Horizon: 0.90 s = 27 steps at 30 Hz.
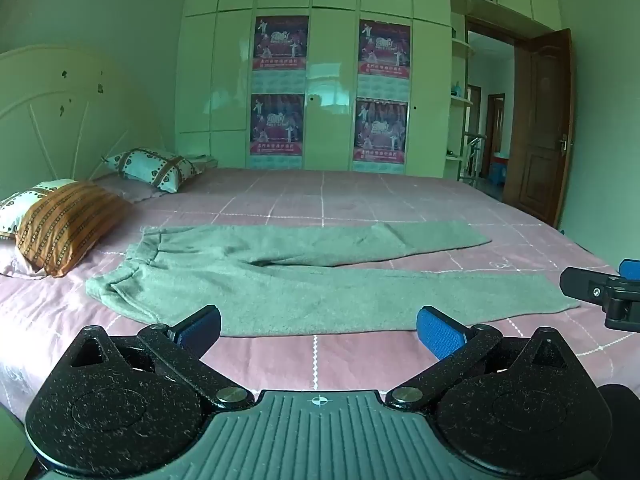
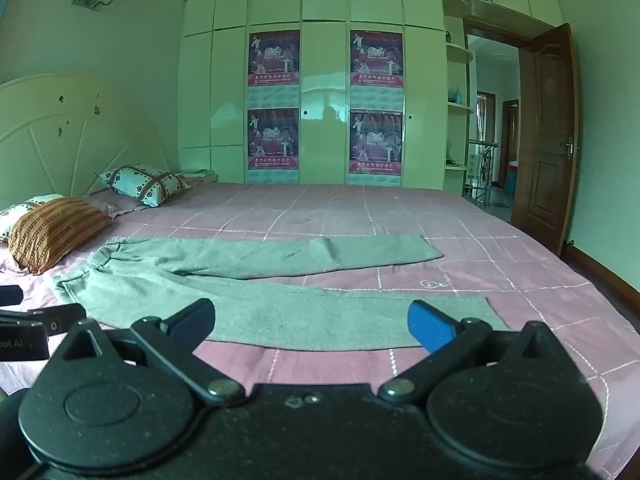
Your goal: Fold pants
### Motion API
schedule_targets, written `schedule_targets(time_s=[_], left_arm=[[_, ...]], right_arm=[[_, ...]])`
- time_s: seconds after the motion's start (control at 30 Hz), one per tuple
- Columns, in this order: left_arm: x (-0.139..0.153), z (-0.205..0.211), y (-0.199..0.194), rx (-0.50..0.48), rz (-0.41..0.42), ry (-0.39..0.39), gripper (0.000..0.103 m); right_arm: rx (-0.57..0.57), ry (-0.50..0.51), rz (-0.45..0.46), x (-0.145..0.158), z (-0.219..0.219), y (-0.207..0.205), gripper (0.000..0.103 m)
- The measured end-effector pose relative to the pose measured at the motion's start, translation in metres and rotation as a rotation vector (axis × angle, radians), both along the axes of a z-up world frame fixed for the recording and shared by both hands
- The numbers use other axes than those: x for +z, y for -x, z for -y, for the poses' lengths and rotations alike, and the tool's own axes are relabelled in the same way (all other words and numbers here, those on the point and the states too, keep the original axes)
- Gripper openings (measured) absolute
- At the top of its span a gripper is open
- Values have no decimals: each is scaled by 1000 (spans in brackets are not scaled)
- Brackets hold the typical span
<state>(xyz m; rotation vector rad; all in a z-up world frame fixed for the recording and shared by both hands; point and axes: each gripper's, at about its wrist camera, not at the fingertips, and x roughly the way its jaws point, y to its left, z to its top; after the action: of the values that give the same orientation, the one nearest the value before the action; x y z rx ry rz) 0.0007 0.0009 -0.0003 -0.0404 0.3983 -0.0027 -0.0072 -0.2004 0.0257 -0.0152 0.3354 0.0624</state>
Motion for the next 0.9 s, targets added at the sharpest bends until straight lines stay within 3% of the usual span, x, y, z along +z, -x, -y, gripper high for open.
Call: schedule_targets(time_s=[0.13,0.9], left_arm=[[0,0,12,-10,43,-11,103],[1,5,4,-13,26,-30,103]], right_arm=[[-2,8,8,0,-1,1,97],[-3,17,11,0,-1,0,97]])
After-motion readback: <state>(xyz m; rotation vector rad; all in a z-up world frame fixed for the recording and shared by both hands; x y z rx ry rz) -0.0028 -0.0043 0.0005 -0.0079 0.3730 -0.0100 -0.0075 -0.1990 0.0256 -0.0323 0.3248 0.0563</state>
